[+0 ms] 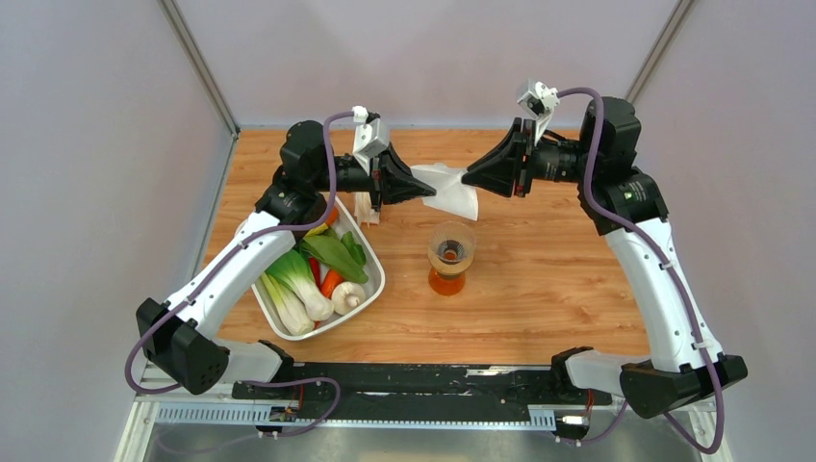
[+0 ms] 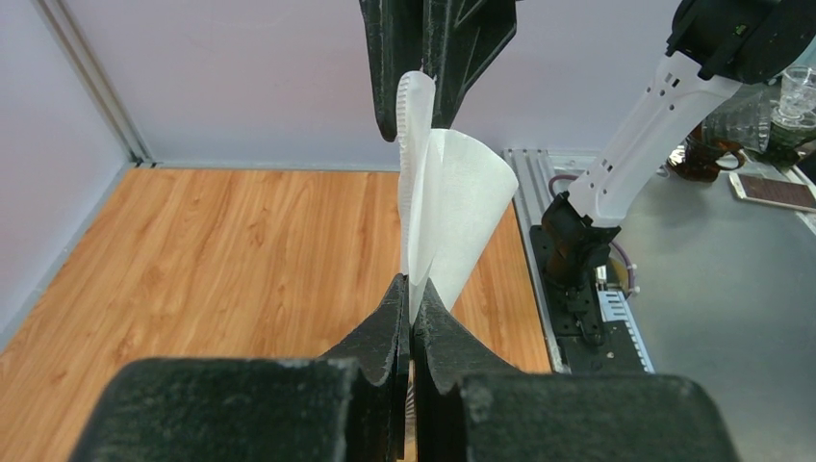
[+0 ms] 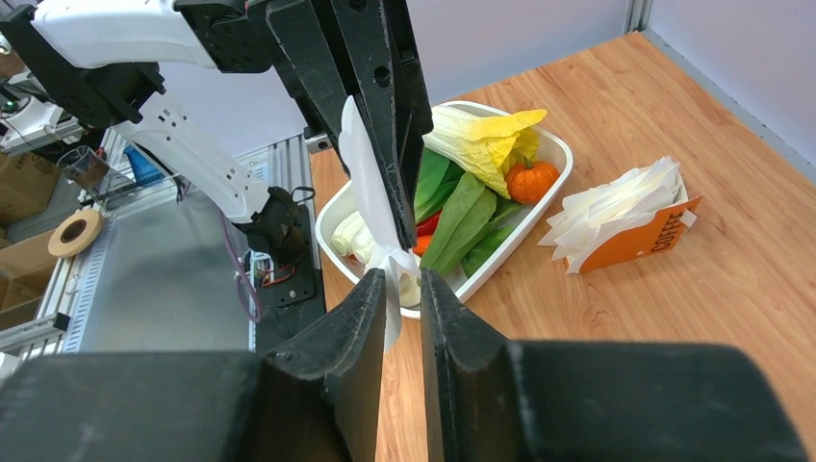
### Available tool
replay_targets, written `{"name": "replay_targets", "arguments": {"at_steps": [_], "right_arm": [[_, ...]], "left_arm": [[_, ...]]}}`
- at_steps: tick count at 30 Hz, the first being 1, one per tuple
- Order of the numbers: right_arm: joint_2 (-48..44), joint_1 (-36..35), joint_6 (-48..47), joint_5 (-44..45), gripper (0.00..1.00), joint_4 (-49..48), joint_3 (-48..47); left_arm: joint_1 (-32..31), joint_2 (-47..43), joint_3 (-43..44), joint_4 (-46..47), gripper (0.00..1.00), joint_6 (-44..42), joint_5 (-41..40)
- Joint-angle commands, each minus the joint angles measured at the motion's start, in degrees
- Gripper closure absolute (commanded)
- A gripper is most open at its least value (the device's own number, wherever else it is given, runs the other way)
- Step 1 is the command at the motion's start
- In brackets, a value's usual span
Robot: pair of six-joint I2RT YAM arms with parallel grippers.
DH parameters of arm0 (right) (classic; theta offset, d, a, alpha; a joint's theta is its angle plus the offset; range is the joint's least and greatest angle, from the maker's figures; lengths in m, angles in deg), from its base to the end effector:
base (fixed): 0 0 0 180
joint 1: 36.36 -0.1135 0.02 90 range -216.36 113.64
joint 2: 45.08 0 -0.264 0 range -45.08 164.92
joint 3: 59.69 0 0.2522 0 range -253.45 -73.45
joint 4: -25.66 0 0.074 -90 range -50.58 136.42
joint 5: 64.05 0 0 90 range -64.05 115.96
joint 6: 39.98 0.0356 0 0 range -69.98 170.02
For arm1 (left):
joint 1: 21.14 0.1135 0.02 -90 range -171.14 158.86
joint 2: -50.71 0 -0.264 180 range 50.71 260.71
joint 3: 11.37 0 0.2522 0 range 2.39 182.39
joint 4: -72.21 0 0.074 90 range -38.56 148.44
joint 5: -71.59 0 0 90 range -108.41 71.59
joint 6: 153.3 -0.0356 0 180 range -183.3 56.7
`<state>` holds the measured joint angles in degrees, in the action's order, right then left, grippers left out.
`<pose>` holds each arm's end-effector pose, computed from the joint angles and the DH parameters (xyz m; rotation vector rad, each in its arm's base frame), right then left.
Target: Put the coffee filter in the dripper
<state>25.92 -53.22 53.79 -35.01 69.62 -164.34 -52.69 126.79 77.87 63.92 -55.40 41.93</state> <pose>0.2147 0.0976 0.4865 -0.9745 1.5178 1.1794 0.2338 -0.1799 0.4349 1.1739 1.2089 -1.3023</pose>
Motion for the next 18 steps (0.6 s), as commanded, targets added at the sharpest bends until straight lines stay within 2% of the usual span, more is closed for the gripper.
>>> {"name": "replay_targets", "arguments": {"at_steps": [1, 7, 14, 18], "right_arm": [[-0.38, -0.41, -0.21, -0.17, 0.78, 0.47, 0.48], [-0.43, -0.89, -1.23, 0.07, 0.73, 1.76, 0.74], [-0.9, -1.15, -1.05, -3.65, 0.71, 2.17, 1.41], [-1.54, -1.1, -0.89, -4.91, 0.58, 2.19, 2.08]], "left_arm": [[-0.53, -1.12, 2.6, 0.85, 0.96, -1.94, 0.31], [-0.9, -0.56, 3.11, 0.57, 0.95, -1.92, 0.23], [-0.97, 0.12, 3.36, 0.47, 0.93, -1.26, -0.17], [-0.96, 0.21, 3.3, 0.37, 0.9, -1.18, -0.34]]}}
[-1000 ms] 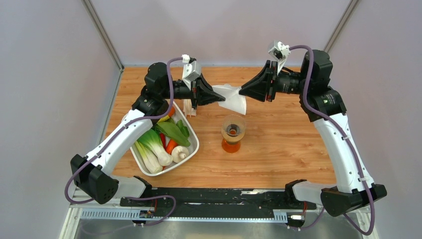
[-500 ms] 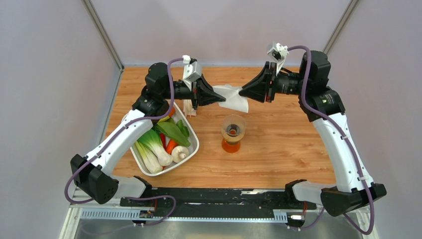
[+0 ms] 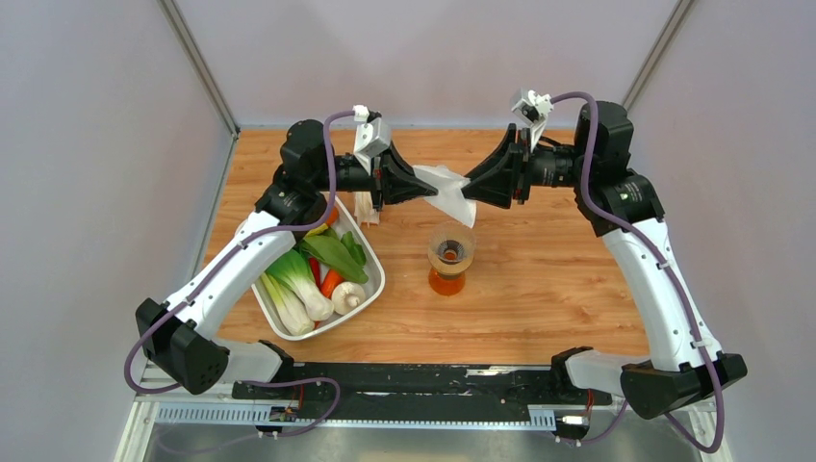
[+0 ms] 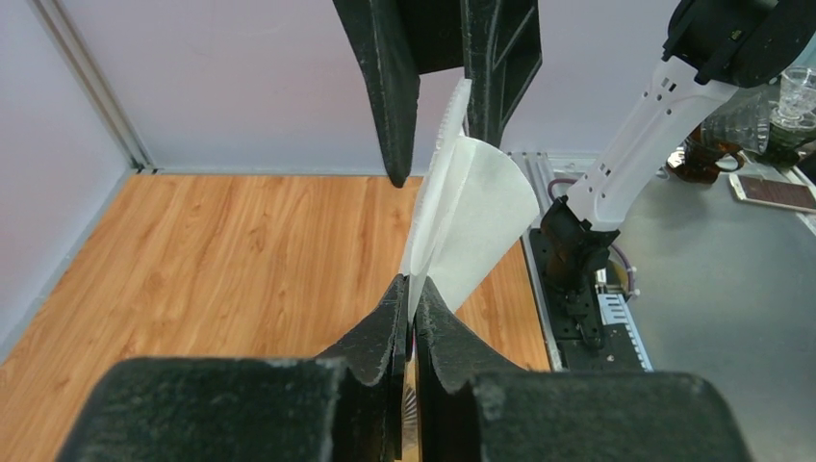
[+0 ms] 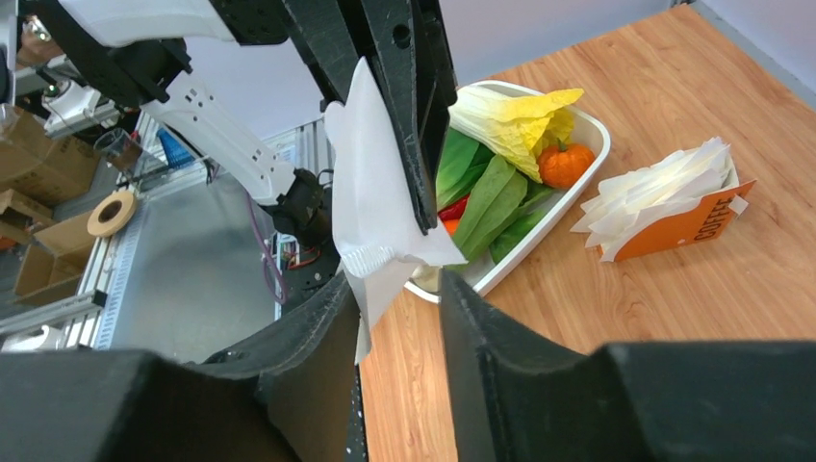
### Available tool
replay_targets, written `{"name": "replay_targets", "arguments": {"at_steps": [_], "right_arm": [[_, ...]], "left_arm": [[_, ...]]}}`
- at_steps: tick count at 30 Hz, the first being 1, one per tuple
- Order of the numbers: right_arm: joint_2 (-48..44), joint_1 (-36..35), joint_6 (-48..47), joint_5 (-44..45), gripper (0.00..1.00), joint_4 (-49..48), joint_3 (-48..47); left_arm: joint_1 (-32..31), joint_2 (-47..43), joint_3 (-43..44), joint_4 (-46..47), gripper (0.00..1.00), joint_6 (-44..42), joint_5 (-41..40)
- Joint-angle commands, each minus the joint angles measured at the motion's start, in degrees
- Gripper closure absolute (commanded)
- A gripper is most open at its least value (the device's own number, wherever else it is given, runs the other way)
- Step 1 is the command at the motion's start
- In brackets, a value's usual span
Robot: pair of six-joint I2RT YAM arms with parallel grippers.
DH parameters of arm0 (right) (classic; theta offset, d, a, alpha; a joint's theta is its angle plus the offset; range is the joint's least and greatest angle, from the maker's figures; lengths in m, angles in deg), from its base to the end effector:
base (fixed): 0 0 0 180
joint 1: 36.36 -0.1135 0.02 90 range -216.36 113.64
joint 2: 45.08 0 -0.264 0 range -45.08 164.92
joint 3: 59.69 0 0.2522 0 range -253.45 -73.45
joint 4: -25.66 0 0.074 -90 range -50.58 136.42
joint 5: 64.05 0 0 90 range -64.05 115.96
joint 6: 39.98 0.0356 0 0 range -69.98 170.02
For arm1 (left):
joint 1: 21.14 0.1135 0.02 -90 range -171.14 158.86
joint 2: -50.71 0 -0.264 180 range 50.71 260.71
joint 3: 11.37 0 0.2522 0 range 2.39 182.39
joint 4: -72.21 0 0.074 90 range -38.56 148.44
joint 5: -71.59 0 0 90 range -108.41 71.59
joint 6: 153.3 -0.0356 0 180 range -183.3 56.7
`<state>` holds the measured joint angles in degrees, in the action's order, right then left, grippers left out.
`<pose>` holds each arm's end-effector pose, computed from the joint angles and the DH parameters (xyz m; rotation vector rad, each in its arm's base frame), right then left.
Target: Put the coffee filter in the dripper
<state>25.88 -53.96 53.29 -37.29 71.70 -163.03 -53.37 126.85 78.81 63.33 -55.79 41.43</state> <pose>0.2138 0.1012 0.4769 -1.0045 1.5474 1.2419 0.2314 -0.1823 0.4393 1.1790 1.1971 -1.2983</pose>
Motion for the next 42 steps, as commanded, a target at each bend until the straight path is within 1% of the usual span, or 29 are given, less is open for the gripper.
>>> {"name": "replay_targets", "arguments": {"at_steps": [1, 4, 6, 7, 8, 10, 11, 12, 13, 14, 15, 16, 19, 22, 24, 27, 29, 30, 32, 35, 38, 42], "right_arm": [[-1.52, -0.39, -0.36, -2.47, 0.63, 0.1, 0.87], [-1.17, -0.35, 0.01, -1.52, 0.83, 0.15, 0.53], [-0.8, -0.38, 0.7, 0.03, 0.99, 0.11, 0.06], [-0.68, -0.33, 1.48, 1.12, 1.0, 0.09, -0.25], [-0.76, -0.31, 2.14, 3.14, 1.0, 0.14, -0.58], [-1.44, -0.32, 3.92, 9.66, 1.0, 0.01, -0.53], [-1.96, -0.31, 4.94, 13.93, 1.0, 0.04, -0.14], [-2.74, -0.2, 6.04, 17.68, 1.0, -0.18, 0.42], [-3.86, -0.23, 7.44, 20.9, 1.0, -1.04, 1.31], [-4.81, -0.24, 9.05, 24.31, 1.0, -2.31, 2.61], [-5.87, -0.19, 10.93, 27.65, 1.0, -4.18, 4.41], [-6.78, -0.19, 12.77, 30.98, 1.0, -6.4, 6.94], [-6.95, -0.32, 18.09, 39.69, 1.0, -9.47, 9.7], [-5.53, -0.3, 19.42, 40.86, 1.0, -9.02, 9.09], [-5.11, -0.43, 17.31, 40.91, 1.0, -6.55, 7.45], [-5.14, -0.37, 16.5, 43.4, 1.0, -1.35, 5.58], [-5.89, -0.51, 16.96, 44.1, 1.0, -1.03, 6.22], [-6.23, -0.93, 17.66, 45.27, 1.0, -1.29, 6.67], [-6.46, -1.32, 19.4, 48.7, 1.0, -1.83, 7.23], [-5.77, -2.2, 21.72, 50.77, 1.0, -1.69, 6.75], [-5.81, -3.31, 21.91, 50.83, 1.0, -1.79, 6.55], [-6.23, -4.21, 21.96, 49.85, 1.0, -2.19, 6.6]], "left_arm": [[-0.29, 0.15, 2.34, 0.99, 0.9, -0.76, 0.23], [-0.34, 0.07, 2.33, 1.03, 0.89, -0.69, 0.35], [-0.42, 0.06, 2.39, 0.83, 0.85, -0.61, 0.38], [-0.44, 0.0, 2.41, 0.7, 0.75, -0.27, 0.18], [-0.4, -0.15, 2.39, 0.29, 0.69, -0.07, -0.08], [-0.45, -1.93, 2.09, -1.16, 0.45, 0.37, -2.73], [-0.33, -2.78, 1.81, -1.53, 0.37, 1.93, -7.43], [-0.27, -4.67, 0.86, -1.98, 0.35, 3.67, -10.87], [-0.07, -5.64, 0.27, -2.16, 0.34, 7.9, -19.67], [0.09, -7.65, -1.35, -2.25, 0.34, 9.86, -23.53], [0.24, -8.58, -2.32, -2.16, 0.34, 12.5, -30.37], [0.28, -10.25, -3.85, -1.85, 0.34, 13.09, -35.2], [0.07, -10.67, -4.6, -0.96, 0.34, 12.88, -38.7], [-0.46, -8.01, -1.02, -3.94, 0.33, 12.59, -39.88], [-1.53, -6.55, 1.74, -7.7, 0.33, 9.5, -40.54], [-5.53, -5.34, 4.76, -12.51, 0.33, 3.97, -42.51], [-8.85, -4.62, 6.03, -13.39, 0.33, 1.62, -46.74], [-9.97, -4.29, 6.22, -13.13, 0.33, 0.73, -49.22], [-14.3, -3.71, 6.56, -12.2, 0.33, -0.37, -53.26], [-17.01, -0.61, 9.6, -13.64, 0.32, 0.04, -58.42], [-17.63, 2.26, 12.33, -15.17, 0.32, 2.07, -62.91], [-18.02, 4.44, 13.5, -14.1, 0.32, 2.41, -66.31]]}}
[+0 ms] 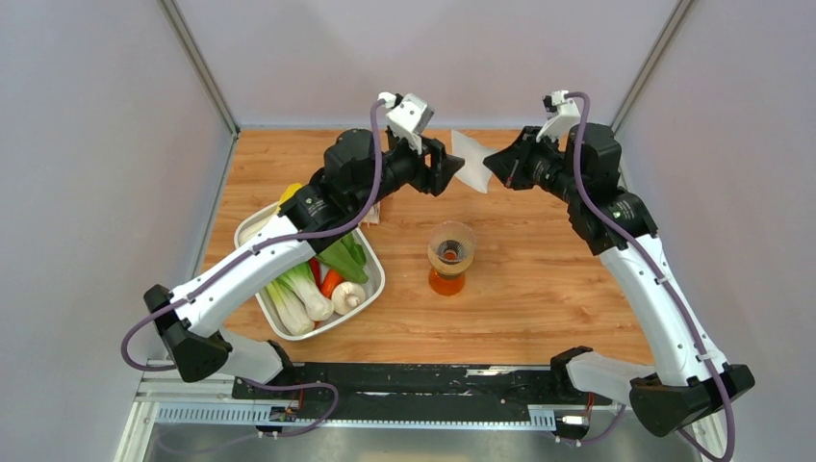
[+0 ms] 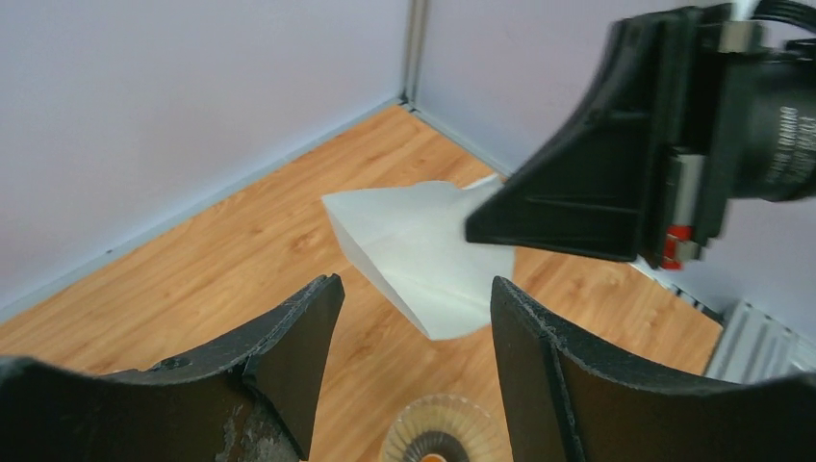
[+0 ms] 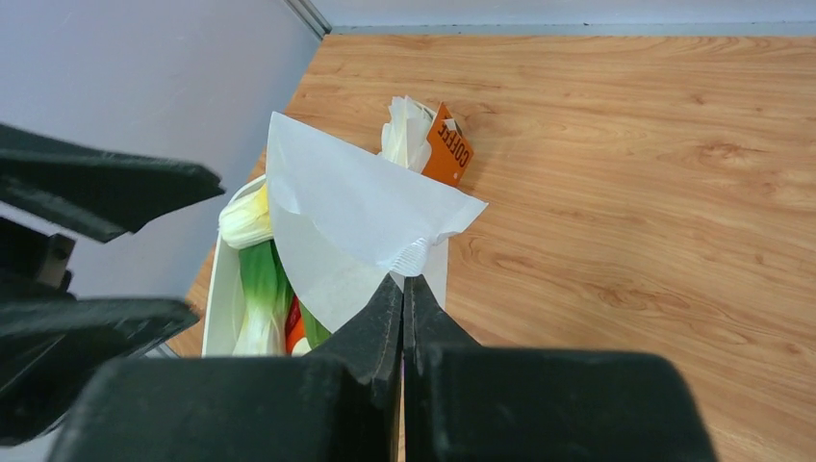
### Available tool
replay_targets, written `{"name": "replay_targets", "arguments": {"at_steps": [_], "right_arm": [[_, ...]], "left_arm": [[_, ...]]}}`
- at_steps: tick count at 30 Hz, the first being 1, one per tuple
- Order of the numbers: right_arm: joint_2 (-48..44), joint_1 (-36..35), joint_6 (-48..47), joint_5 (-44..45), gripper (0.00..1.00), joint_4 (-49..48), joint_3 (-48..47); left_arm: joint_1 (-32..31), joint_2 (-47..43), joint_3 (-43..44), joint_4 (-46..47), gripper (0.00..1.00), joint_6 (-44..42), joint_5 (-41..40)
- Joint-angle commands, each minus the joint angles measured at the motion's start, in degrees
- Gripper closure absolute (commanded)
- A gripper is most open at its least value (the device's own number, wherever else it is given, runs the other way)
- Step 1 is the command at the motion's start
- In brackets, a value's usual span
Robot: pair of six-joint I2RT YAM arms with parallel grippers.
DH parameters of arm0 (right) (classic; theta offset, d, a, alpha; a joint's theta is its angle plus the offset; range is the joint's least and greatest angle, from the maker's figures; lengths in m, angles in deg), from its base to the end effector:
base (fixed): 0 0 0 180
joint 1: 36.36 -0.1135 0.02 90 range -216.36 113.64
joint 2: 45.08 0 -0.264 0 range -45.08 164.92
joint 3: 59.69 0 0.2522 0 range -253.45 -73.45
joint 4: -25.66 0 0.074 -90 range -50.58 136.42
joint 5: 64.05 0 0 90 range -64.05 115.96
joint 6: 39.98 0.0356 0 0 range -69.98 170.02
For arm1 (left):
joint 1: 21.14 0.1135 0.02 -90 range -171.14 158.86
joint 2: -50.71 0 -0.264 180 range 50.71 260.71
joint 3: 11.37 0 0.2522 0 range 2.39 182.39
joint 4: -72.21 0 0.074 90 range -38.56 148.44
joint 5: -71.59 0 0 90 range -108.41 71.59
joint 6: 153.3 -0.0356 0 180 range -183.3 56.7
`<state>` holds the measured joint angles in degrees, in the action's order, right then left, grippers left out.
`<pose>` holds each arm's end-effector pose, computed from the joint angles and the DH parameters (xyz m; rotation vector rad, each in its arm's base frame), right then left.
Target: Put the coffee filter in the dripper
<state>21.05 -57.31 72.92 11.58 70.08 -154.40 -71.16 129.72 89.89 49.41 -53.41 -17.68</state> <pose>0.2200 0.0937 0.4460 -0.1486 1.9024 0.7582 0.2006 -0.2399 0.4671 0.5731 1.5388 -0.8211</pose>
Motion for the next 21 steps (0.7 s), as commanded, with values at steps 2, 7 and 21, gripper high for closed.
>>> {"name": "replay_targets", "arguments": {"at_steps": [2, 7, 21], "right_arm": [[-1.59, -0.86, 2.38, 0.76, 1.0, -0.65, -2.32], [-2.26, -0.9, 2.26, -0.67, 1.0, -0.96, -2.55], [-3.48, -0.8, -6.28, -8.09, 0.35, -2.66, -3.13]], "left_arm": [[-0.29, 2.82, 3.44, -1.08, 0.31, -0.5, -8.91], [-0.37, 5.66, 5.51, -3.83, 0.32, -1.94, -10.22], [0.32, 4.77, 5.96, -8.03, 1.0, 1.3, -9.11]]}}
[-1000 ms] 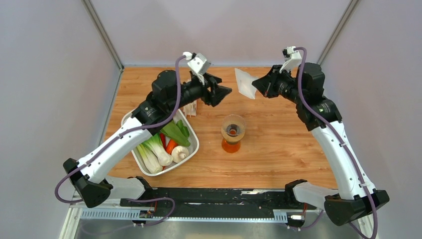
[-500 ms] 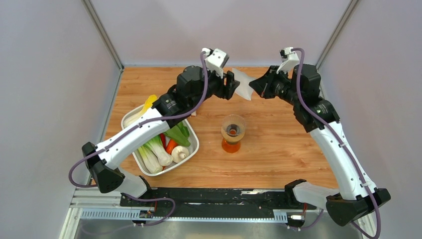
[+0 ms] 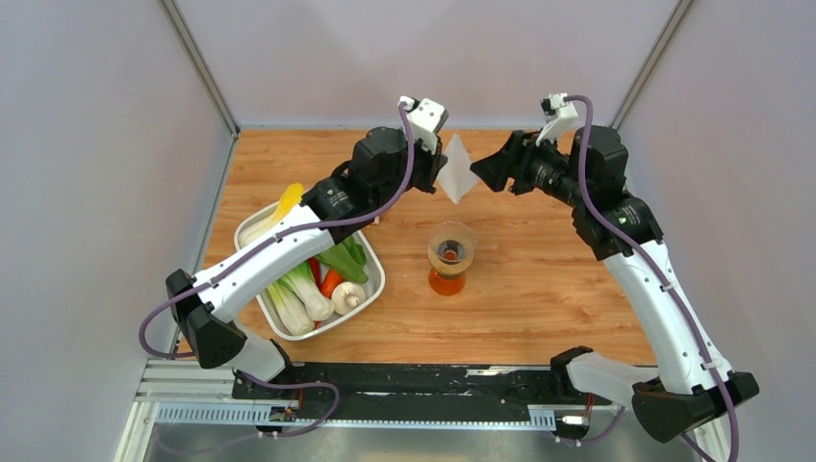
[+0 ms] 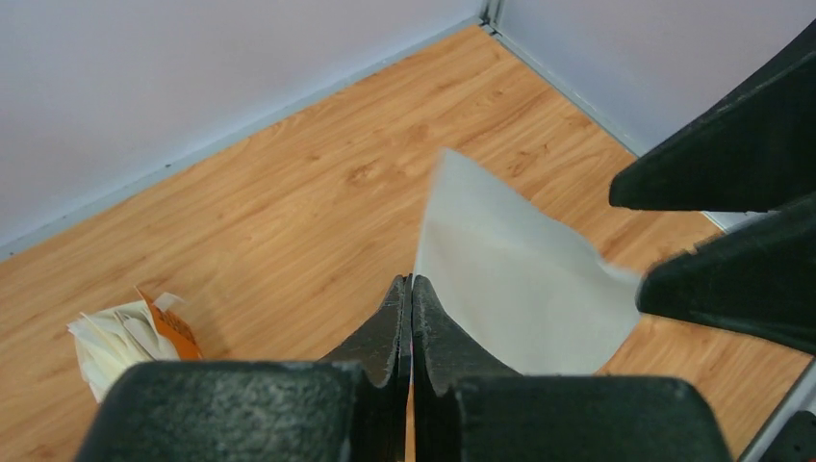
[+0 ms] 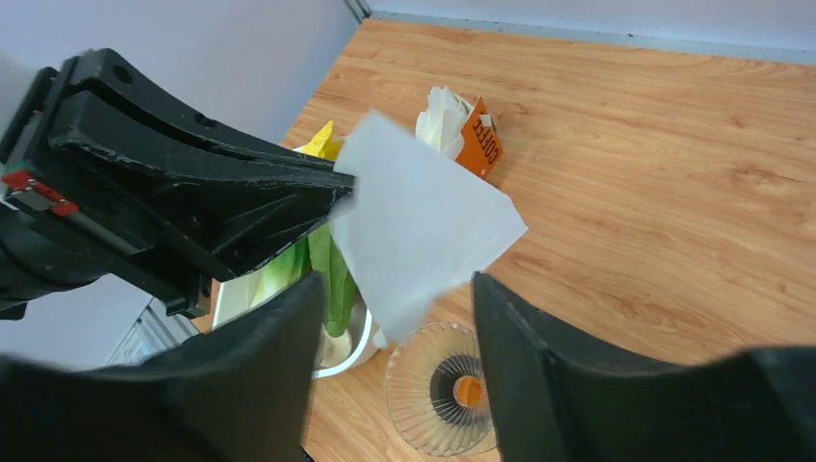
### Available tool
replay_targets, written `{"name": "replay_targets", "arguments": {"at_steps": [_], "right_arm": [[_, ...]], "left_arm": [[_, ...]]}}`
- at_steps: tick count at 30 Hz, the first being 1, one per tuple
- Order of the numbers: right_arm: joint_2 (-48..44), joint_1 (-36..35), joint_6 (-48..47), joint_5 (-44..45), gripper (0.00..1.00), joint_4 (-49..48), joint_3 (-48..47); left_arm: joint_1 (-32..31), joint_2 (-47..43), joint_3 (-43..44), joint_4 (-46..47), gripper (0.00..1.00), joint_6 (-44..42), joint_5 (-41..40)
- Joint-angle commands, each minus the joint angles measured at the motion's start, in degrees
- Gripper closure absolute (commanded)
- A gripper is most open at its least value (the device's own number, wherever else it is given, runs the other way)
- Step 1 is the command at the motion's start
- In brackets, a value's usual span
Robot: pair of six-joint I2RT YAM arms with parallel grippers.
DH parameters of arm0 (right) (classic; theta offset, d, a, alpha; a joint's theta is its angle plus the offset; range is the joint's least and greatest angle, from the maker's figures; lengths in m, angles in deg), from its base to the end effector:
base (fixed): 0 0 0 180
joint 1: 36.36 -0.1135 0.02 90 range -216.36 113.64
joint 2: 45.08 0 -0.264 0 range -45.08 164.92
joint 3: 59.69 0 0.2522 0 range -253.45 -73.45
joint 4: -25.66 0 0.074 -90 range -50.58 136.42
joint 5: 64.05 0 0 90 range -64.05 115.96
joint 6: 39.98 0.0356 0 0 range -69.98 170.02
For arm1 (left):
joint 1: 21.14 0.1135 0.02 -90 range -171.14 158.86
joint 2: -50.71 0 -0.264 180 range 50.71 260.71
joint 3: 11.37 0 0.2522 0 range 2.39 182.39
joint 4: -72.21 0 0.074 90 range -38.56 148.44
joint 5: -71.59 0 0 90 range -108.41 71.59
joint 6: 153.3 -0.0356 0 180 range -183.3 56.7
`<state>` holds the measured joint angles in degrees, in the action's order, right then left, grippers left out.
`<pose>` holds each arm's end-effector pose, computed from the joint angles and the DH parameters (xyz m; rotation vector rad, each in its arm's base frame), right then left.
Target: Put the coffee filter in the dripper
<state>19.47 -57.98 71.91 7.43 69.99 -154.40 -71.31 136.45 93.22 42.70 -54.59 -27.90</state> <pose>0.2088 0.0949 0.4522 -0.2330 1.8704 0.8230 0.2263 -0.2622 0.4381 0.5181 1.7169 -0.6000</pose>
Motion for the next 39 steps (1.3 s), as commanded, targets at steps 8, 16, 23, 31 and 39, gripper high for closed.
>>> {"name": "replay_targets", "arguments": {"at_steps": [8, 16, 23, 31, 39], "right_arm": [[-11.42, 0.01, -35.23, -6.62, 0.05, -2.54, 1.23], [-17.28, -0.06, -50.88, -8.09, 0.0, -4.0, 10.71], [-17.04, -0.65, -57.42, -9.9, 0.0, -16.97, 16.91], [-11.74, -1.34, -67.59, -16.63, 0.0, -16.67, 13.74], [-7.65, -3.2, -69.43, -20.3, 0.0, -11.34, 7.14]], "left_arm": [[8.9, -5.12, 1.94, -2.8, 1.0, 15.91, 17.72], [17.25, -8.02, -4.73, 9.14, 1.0, 31.47, 35.5], [19.5, -8.2, -6.95, 20.09, 1.0, 44.2, 47.36], [17.58, -8.84, -7.15, 20.66, 1.0, 42.71, 49.72], [15.19, -9.71, -7.59, 18.8, 1.0, 39.03, 48.44]]}}
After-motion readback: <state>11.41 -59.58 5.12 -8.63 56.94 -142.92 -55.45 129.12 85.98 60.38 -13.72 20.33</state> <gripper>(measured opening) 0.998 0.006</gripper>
